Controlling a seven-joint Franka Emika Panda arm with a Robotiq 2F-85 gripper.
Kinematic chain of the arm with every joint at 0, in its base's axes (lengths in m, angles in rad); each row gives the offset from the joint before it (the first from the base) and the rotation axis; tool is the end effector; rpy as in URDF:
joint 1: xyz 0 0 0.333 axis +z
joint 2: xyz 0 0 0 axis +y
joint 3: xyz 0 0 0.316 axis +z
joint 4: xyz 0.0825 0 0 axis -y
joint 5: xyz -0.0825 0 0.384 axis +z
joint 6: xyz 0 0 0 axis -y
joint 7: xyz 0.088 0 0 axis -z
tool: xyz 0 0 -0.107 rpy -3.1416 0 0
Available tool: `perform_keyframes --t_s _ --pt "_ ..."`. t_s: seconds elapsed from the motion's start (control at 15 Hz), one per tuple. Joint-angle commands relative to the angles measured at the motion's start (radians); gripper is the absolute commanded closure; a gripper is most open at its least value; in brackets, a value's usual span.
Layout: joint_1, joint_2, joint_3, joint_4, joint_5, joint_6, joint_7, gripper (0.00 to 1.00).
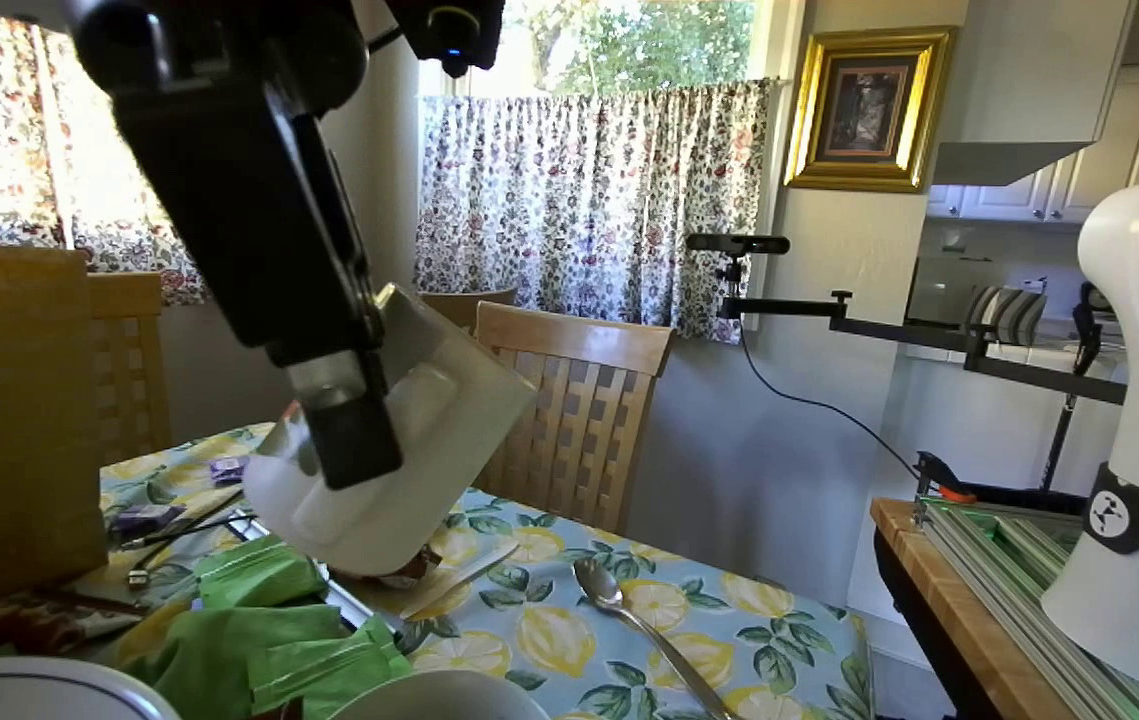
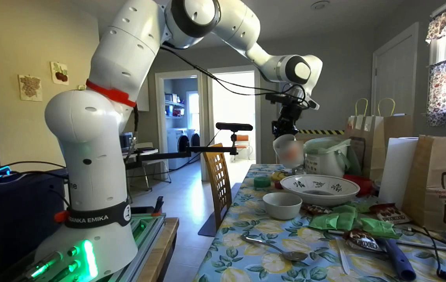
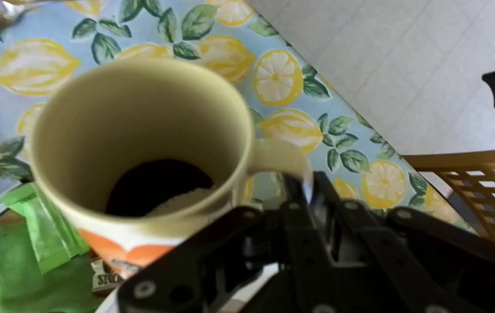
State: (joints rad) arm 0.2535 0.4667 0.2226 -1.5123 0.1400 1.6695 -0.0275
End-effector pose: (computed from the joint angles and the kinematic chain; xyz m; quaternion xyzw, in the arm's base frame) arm 0.5826 0.2934 0.3812 -0.9559 -0.2241 0.1708 0.0826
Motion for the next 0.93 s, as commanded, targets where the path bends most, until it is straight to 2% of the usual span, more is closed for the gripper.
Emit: perform_keyframes --t_s 0.0,0.4,0.87 --pt "-0.006 -0.046 0.015 -0.072 0.079 0.117 -0.002 0.97" --pt "-0.02 -0.112 0.028 -0.229 0.139 0.334 -0.049 0.97" --pt "-0.051 -0.275 0.036 -0.461 0.186 0.519 -0.142 0.97"
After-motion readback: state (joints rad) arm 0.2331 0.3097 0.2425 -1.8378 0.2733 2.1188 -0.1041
